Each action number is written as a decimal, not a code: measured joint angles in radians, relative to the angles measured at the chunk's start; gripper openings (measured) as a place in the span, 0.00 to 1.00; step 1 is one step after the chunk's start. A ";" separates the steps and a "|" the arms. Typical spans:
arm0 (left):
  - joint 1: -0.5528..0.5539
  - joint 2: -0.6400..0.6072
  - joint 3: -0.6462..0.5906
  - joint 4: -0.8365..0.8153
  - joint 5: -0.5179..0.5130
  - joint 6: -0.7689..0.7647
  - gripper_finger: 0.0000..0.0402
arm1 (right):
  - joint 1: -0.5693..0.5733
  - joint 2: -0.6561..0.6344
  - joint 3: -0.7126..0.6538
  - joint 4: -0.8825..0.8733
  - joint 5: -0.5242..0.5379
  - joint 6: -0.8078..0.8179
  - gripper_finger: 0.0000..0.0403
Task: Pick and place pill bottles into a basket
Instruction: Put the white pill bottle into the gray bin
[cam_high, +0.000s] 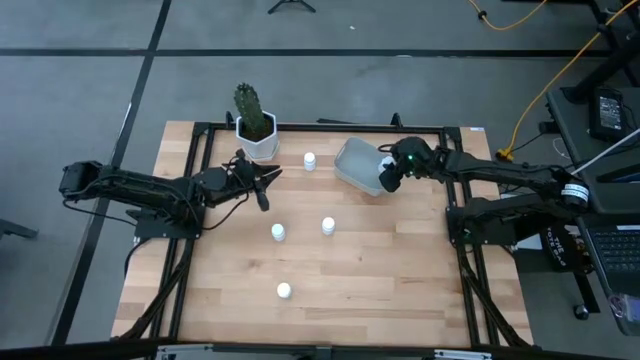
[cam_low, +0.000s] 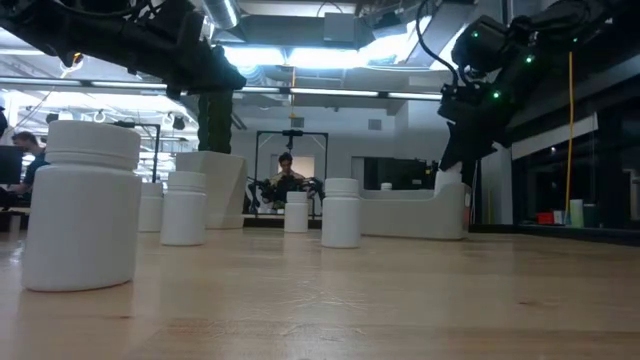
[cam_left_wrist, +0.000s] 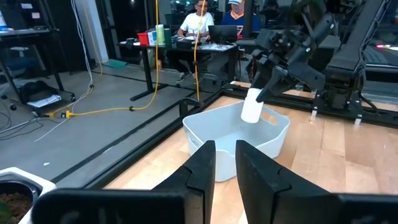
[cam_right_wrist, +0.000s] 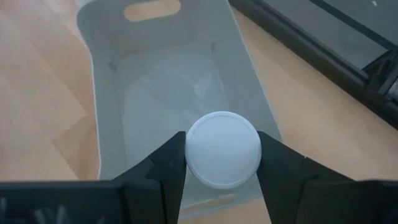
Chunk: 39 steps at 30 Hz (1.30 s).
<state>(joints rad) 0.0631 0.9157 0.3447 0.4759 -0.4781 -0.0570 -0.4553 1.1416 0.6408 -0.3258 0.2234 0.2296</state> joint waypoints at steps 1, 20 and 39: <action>0.000 0.000 0.000 0.000 0.000 0.000 0.14 | 0.000 0.000 -0.010 0.019 0.000 0.000 0.40; 0.000 0.000 0.000 0.021 0.000 -0.011 0.15 | 0.000 0.089 -0.062 0.102 0.000 -0.001 0.40; 0.000 0.000 0.000 0.022 0.000 -0.010 0.14 | 0.000 0.106 -0.062 0.092 0.019 -0.005 0.40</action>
<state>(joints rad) 0.0628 0.9157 0.3447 0.4980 -0.4778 -0.0669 -0.4553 1.2480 0.5787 -0.2341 0.2421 0.2247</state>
